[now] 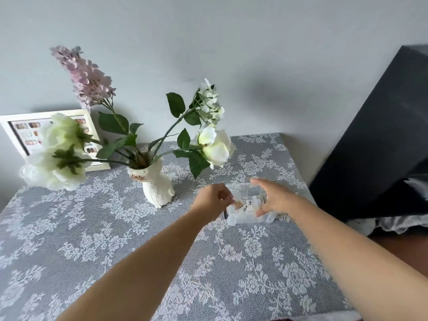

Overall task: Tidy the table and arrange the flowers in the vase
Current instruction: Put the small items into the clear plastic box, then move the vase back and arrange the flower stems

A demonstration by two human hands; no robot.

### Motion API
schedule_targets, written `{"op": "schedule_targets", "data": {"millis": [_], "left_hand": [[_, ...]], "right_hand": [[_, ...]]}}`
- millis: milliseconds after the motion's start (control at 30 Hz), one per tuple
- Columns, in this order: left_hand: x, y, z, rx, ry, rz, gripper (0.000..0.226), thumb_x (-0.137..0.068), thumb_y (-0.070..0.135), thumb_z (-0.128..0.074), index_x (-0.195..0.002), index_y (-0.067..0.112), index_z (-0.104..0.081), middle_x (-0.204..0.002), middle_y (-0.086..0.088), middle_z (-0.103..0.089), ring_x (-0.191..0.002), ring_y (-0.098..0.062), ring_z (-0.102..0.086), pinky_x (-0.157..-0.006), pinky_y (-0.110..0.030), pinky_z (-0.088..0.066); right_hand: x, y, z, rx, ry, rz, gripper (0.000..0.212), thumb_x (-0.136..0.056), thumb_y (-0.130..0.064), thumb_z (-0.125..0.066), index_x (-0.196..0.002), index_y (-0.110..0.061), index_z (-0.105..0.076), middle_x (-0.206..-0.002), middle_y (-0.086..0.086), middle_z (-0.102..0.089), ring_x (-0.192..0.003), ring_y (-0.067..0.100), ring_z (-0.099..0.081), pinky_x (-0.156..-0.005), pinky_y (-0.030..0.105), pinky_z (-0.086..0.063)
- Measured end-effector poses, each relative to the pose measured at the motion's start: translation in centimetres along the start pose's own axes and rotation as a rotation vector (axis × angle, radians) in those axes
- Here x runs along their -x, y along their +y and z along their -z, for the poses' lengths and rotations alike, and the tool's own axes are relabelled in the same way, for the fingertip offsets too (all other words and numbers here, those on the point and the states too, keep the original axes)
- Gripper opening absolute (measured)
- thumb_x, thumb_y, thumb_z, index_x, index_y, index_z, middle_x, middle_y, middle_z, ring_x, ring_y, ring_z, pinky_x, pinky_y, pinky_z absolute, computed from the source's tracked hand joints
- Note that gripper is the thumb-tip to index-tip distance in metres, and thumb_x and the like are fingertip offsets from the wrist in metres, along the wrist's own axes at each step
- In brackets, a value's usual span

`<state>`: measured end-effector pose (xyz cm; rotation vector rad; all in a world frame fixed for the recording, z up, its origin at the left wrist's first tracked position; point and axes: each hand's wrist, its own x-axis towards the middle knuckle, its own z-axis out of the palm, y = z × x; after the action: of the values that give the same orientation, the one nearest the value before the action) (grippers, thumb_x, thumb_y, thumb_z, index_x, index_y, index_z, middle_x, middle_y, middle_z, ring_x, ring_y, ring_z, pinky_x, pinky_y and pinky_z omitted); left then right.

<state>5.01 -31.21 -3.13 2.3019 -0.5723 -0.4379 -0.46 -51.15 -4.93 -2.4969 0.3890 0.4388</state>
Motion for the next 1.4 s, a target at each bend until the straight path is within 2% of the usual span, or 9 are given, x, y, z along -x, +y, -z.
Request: {"op": "schedule_targets", "data": {"millis": [100,333,600,700,800,967,1167,1267,1400], "left_hand": [[-1.9,0.9,-0.7,-0.032,-0.027,0.013,0.008,-0.078,0.013,-0.071,-0.083,0.013,-0.065,-0.079,0.003,-0.063,-0.071,-0.01,-0.057,-0.067,-0.021,-0.052],[-3.8,1.1,-2.3,-0.154,-0.161,0.029,0.021,-0.078,0.016,-0.071,-0.098,0.016,-0.063,-0.097,-0.002,-0.066,-0.08,-0.012,-0.06,-0.06,-0.013,-0.043],[-1.8,-0.7,-0.8,-0.121,-0.02,-0.083,0.038,-0.077,0.021,-0.073,-0.112,0.019,-0.059,-0.115,0.0,-0.061,-0.097,-0.012,-0.055,-0.086,-0.023,-0.044],[-0.3,-2.3,0.7,-0.079,0.054,-0.061,0.041,-0.076,0.025,-0.074,-0.114,0.023,-0.058,-0.115,0.004,-0.062,-0.099,-0.008,-0.054,-0.087,-0.02,-0.041],[1.9,-4.7,2.2,-0.034,0.142,0.006,0.04,-0.076,0.028,-0.073,-0.113,0.024,-0.058,-0.112,0.005,-0.062,-0.096,-0.005,-0.053,-0.087,-0.018,-0.041],[5.3,-8.9,4.9,0.042,0.266,0.153,0.04,-0.074,0.03,-0.074,-0.112,0.024,-0.06,-0.109,0.006,-0.064,-0.092,-0.005,-0.055,-0.076,-0.01,-0.041],[6.8,-13.5,8.6,0.106,0.422,0.279,0.042,-0.072,0.027,-0.077,-0.109,0.023,-0.058,-0.101,0.006,-0.061,-0.088,-0.008,-0.057,-0.061,-0.01,-0.037],[6.0,-15.1,9.9,0.162,0.405,0.308,0.053,-0.071,0.025,-0.078,-0.116,0.019,-0.051,-0.107,0.002,-0.06,-0.092,-0.012,-0.058,-0.071,-0.019,-0.046],[4.1,-16.9,10.7,0.195,0.271,0.306,0.068,-0.07,0.024,-0.077,-0.128,0.023,-0.042,-0.121,0.0,-0.057,-0.098,-0.008,-0.053,-0.083,-0.024,-0.048]], "right_hand": [[0.1,0.1,0.1,-0.023,-0.009,0.006,0.11,-0.051,-0.019,-0.084,-0.138,-0.04,-0.019,-0.144,0.0,-0.035,-0.113,0.024,-0.048,-0.089,0.045,-0.05],[-0.1,0.7,-0.1,0.008,0.026,0.014,0.108,-0.051,-0.022,-0.085,-0.137,-0.043,-0.022,-0.141,-0.005,-0.037,-0.114,0.021,-0.047,-0.089,0.043,-0.048],[-0.3,0.5,0.4,-0.03,-0.016,0.011,0.112,-0.048,-0.03,-0.085,-0.134,-0.051,-0.015,-0.152,-0.001,-0.017,-0.129,0.033,-0.034,-0.097,0.057,-0.04],[-0.2,-0.7,0.6,-0.038,0.081,0.094,0.097,-0.053,-0.042,-0.08,-0.133,-0.049,-0.024,-0.146,-0.004,-0.031,-0.106,0.019,-0.051,-0.08,0.041,-0.051],[0.2,-3.0,-0.8,-0.121,0.185,0.197,0.067,-0.064,-0.038,-0.077,-0.121,-0.045,-0.043,-0.124,-0.005,-0.054,-0.076,0.001,-0.051,-0.056,0.015,-0.041],[0.3,-7.6,-4.7,-0.193,0.124,0.262,0.05,-0.07,-0.04,-0.074,-0.114,-0.04,-0.052,-0.082,-0.019,-0.055,-0.05,-0.002,-0.056,-0.042,0.01,-0.044],[-1.8,-12.9,-8.9,-0.29,0.057,0.303,0.056,-0.071,-0.043,-0.071,-0.122,-0.042,-0.047,-0.125,-0.005,-0.056,-0.092,0.023,-0.062,-0.064,0.02,-0.05],[-3.1,-15.3,-10.6,-0.363,0.05,0.264,0.063,-0.071,-0.04,-0.073,-0.127,-0.04,-0.043,-0.132,-0.001,-0.05,-0.093,0.012,-0.057,-0.074,0.023,-0.049],[-4.9,-17.7,-12.2,-0.413,0.087,0.208,0.074,-0.071,-0.035,-0.074,-0.134,-0.038,-0.035,-0.133,0.008,-0.049,-0.089,0.017,-0.061,-0.058,0.02,-0.048]]}}
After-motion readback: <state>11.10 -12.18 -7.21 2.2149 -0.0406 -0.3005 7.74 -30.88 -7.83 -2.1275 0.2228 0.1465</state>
